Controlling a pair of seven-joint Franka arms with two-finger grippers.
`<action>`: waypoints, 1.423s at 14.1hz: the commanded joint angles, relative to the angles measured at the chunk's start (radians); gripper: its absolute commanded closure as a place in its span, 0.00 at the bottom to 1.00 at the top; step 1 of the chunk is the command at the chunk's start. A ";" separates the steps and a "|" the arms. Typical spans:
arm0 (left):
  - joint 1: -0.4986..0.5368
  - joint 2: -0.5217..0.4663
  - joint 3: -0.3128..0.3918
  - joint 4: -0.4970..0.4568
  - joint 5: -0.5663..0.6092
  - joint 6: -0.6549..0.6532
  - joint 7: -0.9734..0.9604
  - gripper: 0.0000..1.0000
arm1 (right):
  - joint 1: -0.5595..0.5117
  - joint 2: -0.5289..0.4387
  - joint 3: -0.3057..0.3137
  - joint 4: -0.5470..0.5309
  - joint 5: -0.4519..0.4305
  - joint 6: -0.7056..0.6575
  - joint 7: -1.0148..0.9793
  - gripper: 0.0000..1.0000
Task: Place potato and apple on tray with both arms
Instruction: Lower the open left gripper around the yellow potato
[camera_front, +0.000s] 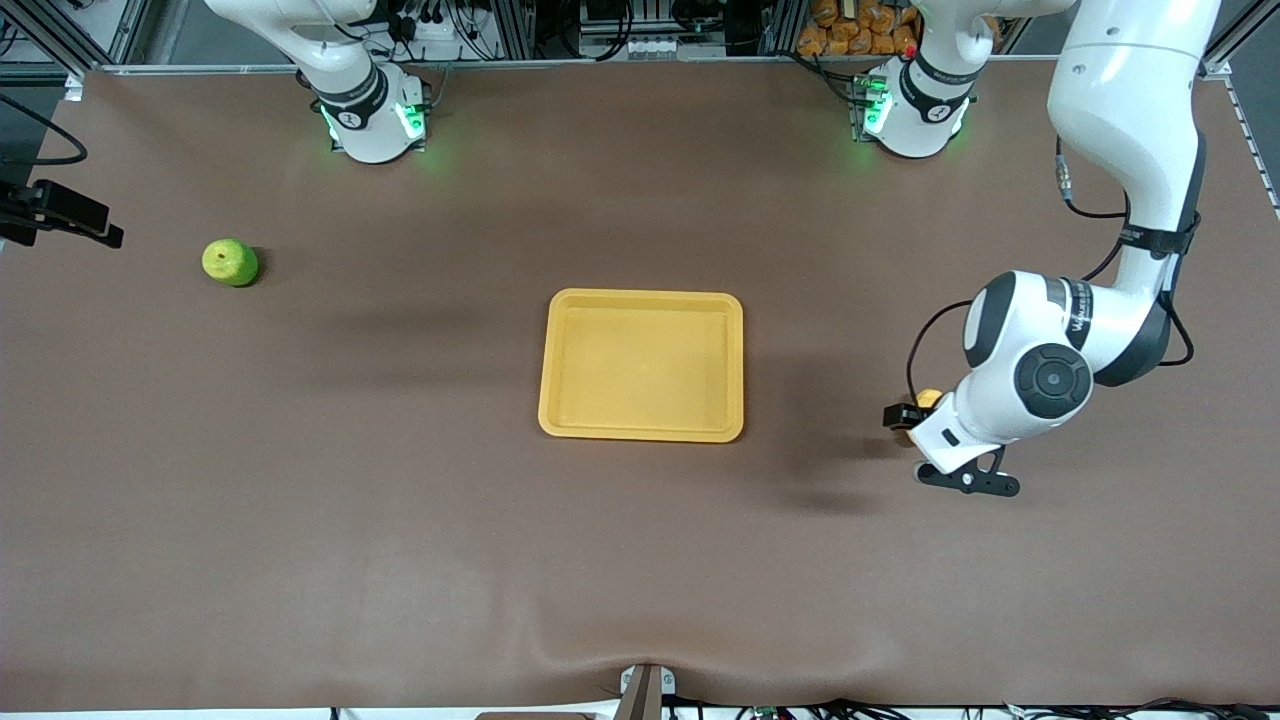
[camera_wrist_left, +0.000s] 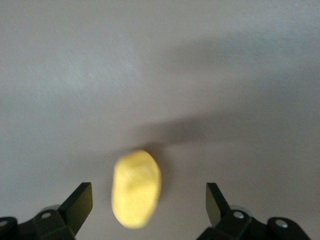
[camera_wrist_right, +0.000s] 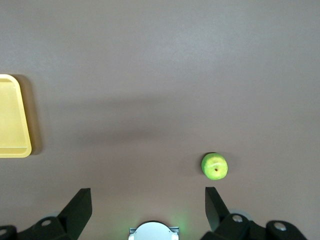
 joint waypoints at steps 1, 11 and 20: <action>0.056 -0.013 -0.011 -0.113 0.015 0.178 0.072 0.00 | -0.004 0.009 0.005 0.022 -0.008 -0.016 -0.005 0.00; 0.037 0.002 -0.006 -0.208 0.096 0.209 0.050 0.00 | -0.007 0.012 0.005 0.022 0.000 -0.016 -0.007 0.00; 0.037 0.014 -0.006 -0.214 0.128 0.207 0.029 0.00 | -0.011 0.018 0.005 0.022 0.003 -0.022 -0.007 0.00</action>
